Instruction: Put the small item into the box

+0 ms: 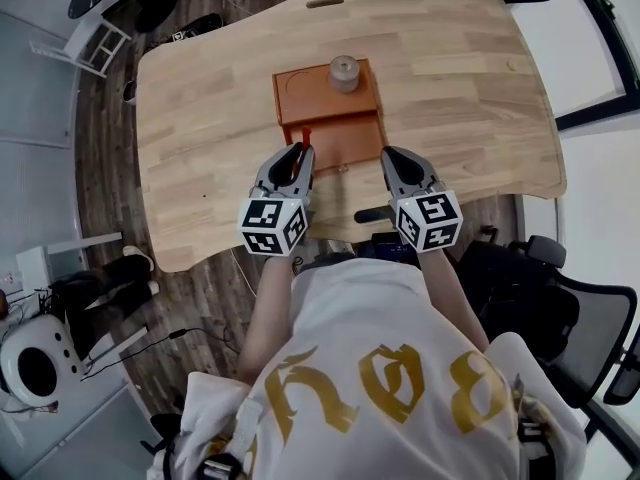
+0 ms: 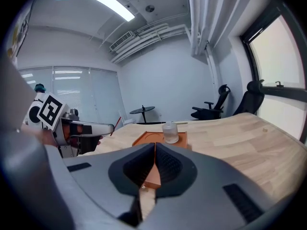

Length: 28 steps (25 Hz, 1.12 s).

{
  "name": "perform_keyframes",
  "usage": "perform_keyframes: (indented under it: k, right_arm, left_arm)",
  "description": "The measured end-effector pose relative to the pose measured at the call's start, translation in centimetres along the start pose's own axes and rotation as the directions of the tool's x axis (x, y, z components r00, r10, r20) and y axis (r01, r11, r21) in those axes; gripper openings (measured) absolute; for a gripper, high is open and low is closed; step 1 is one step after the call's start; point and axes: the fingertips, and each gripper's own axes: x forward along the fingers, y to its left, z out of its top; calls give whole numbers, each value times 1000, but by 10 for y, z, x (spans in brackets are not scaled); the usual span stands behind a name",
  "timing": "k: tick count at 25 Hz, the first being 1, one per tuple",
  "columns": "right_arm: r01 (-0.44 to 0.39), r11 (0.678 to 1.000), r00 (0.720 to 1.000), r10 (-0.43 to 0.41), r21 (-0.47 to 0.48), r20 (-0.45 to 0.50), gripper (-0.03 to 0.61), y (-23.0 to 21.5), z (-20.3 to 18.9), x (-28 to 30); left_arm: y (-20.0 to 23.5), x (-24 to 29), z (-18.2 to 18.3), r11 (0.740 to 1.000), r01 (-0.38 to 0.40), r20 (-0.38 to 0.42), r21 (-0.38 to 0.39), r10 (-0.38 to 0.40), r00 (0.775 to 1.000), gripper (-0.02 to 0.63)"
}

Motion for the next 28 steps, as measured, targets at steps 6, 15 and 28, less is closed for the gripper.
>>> perform_keyframes:
  k: [6, 15, 28]
  right_arm:
    - [-12, 1000, 1000, 12, -2, -15, 12, -4, -2, 8]
    - [-15, 1000, 998, 15, 15, -60, 12, -20, -18, 15]
    - [5, 999, 991, 3, 54, -136, 14, -53, -40, 34]
  left_arm:
    - [2, 9, -12, 1000, -2, -30, -7, 2, 1000, 60]
    - [1, 33, -31, 999, 30, -107, 27, -27, 994, 60]
    - [-2, 78, -78, 976, 132, -346, 176, -65, 936, 60]
